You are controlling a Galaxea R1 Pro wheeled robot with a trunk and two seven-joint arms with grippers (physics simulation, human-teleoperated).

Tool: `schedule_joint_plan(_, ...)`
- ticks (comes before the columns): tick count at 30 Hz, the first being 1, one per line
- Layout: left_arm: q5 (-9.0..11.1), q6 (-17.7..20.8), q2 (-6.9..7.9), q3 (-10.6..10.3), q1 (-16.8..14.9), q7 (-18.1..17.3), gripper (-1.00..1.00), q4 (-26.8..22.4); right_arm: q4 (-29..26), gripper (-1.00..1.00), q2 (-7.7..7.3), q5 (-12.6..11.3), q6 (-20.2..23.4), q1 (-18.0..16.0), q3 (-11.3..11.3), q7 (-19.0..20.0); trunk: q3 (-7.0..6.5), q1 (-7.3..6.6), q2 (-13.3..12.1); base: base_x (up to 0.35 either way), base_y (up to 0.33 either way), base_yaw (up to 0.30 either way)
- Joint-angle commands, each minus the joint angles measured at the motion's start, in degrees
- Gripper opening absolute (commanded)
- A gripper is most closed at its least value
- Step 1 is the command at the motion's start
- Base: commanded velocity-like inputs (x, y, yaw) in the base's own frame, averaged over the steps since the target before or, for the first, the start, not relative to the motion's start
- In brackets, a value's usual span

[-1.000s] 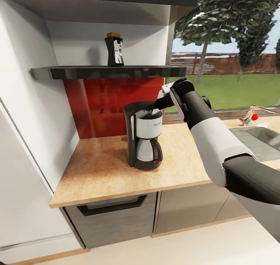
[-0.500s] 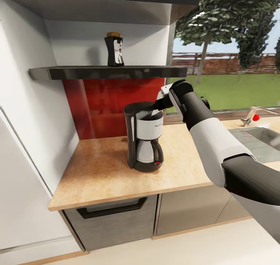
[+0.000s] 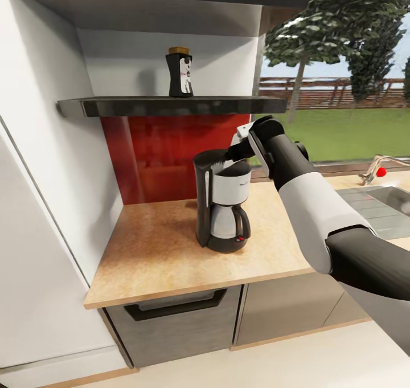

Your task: Set up a coffee station on the kitchen countertop: keep the coffee maker on the countertop, move the bottle of coffee from the kitchen shelf to the counter next to the coffee maker, place a paper coffee filter on top of the coffee maker, put the saucer next to the coffee maker with the coffee cup on the saucer, and place the electric kettle next to the coffee maker.

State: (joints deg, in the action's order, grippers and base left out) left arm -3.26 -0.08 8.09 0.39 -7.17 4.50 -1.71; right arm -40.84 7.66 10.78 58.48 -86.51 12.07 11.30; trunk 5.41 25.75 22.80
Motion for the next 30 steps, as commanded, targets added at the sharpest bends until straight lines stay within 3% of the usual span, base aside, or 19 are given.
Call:
schedule_joint_plan(1,-0.34,-0.01,0.00,0.05,-0.04,0.16,1.00,-0.03,-0.03,-1.00,-0.05,0.62,0.21,-0.06,0.06,0.49,0.13,0.03,0.12,0.000,0.003,0.000)
schedule_joint_plan(9,-0.34,-0.01,-0.08,0.05,-0.04,0.16,1.00,-0.05,-0.03,-1.00,-0.27,3.80,0.16,-0.06,0.09,0.48,0.13,0.03,0.12,0.000,0.001,-0.083)
schedule_joint_plan(18,-0.34,-0.01,-0.06,0.05,-0.04,0.16,1.00,-0.03,0.00,-1.00,-0.20,4.34,0.14,-0.05,0.15,0.48,0.13,0.03,0.12,0.000,0.000,-0.145)
schedule_joint_plan(23,-0.34,-0.01,0.00,0.05,-0.04,0.16,1.00,0.02,-0.03,-1.00,0.06,6.82,0.28,-0.03,0.23,0.42,0.13,0.03,0.12,0.000,0.000,-0.003)
schedule_joint_plan(30,-0.34,-0.01,0.08,0.05,-0.04,0.16,1.00,0.04,-0.41,-1.00,0.25,7.65,0.32,-0.01,0.24,0.39,0.13,0.03,0.12,0.000,0.036,0.000)
